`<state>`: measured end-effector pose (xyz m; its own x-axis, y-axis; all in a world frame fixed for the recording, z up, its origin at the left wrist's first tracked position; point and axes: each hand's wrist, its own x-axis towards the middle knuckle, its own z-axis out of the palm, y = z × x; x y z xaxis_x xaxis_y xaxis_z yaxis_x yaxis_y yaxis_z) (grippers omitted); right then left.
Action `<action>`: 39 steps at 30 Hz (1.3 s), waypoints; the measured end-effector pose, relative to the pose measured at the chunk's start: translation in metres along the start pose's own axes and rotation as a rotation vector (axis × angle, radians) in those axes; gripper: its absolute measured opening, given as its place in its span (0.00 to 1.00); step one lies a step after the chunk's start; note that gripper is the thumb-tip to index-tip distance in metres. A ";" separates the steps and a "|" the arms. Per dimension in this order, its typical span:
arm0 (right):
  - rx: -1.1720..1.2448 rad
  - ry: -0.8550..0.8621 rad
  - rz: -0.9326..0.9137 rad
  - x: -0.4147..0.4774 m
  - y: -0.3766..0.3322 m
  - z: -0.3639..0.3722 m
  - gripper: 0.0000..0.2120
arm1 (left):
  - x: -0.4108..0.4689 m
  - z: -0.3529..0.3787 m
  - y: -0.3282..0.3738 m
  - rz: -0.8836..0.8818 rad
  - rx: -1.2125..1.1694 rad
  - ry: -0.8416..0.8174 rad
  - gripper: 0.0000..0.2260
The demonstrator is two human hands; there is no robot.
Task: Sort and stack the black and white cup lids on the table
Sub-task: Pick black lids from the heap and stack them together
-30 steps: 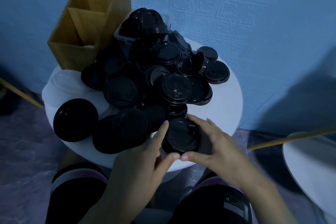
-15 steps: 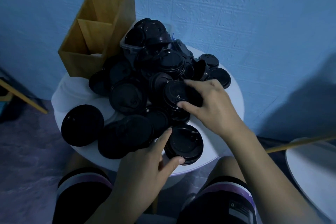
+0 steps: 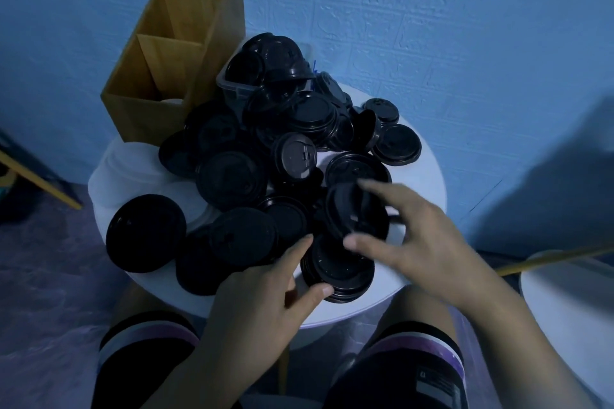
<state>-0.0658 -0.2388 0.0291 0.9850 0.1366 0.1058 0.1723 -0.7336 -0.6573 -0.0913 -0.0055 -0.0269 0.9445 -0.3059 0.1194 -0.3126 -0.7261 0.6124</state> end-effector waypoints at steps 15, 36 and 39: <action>-0.159 -0.101 0.087 -0.040 0.001 0.028 0.46 | -0.002 -0.003 0.010 -0.074 0.020 -0.073 0.38; -0.105 -0.208 0.035 -0.039 0.005 0.020 0.40 | -0.007 0.008 -0.001 -0.023 -0.020 0.019 0.21; -0.149 -0.209 0.017 -0.039 0.004 0.019 0.40 | -0.007 0.007 0.005 -0.008 0.056 0.033 0.27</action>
<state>-0.1034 -0.2347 0.0083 0.9664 0.2468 -0.0715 0.1709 -0.8250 -0.5387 -0.1000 -0.0117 -0.0302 0.9496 -0.2802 0.1409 -0.3092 -0.7618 0.5693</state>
